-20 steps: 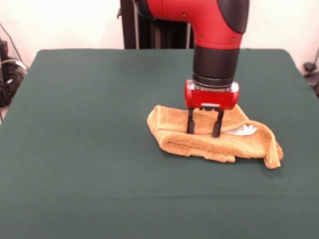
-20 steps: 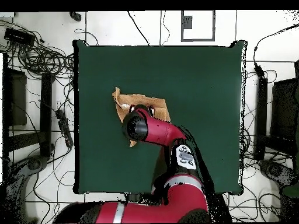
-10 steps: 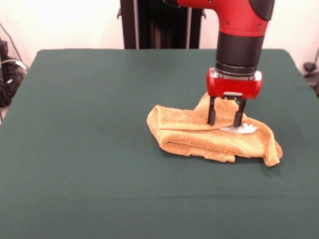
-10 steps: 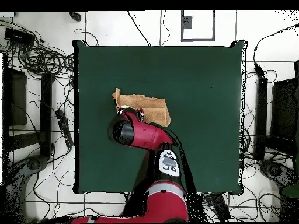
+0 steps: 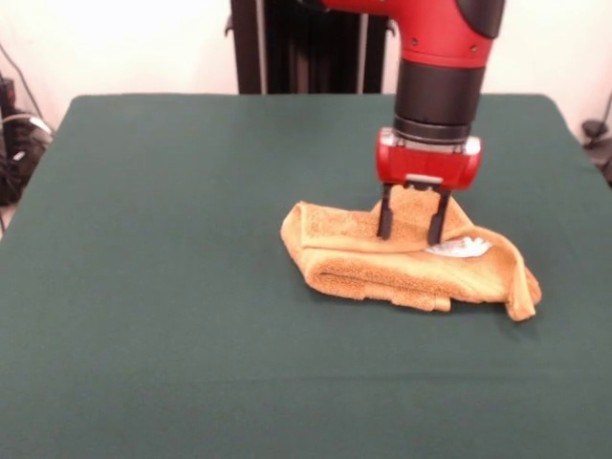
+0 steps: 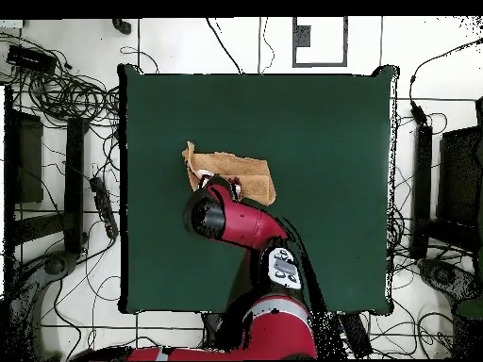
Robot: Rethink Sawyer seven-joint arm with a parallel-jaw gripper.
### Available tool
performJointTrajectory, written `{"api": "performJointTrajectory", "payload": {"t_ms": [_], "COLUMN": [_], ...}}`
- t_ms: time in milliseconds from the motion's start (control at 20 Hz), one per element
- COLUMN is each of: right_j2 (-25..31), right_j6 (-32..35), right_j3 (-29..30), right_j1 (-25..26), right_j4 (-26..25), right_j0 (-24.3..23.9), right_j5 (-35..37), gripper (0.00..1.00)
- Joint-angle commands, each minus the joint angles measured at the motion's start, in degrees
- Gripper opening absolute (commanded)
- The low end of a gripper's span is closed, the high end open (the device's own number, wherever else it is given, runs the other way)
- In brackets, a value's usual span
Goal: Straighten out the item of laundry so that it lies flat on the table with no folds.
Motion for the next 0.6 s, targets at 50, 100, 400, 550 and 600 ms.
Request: {"api": "performJointTrajectory", "payload": {"t_ms": [50,100,400,550,600], "right_j2": [5.62,5.67,6.34,6.98,7.21], "right_j6": [13.7,13.73,13.17,13.25,13.22], "right_j3": [2.84,2.78,2.0,1.68,1.62], "right_j1": [4.05,4.2,5.27,5.86,6.05], "right_j4": [0.65,0.7,0.09,-0.1,-0.23], "right_j0": [-1.42,-1.42,-2.13,-2.52,-2.72], "right_j5": [-2.16,-2.38,-3.36,-4.07,-4.3], "gripper": [1.0,1.0,1.0,1.0,1.0]}}
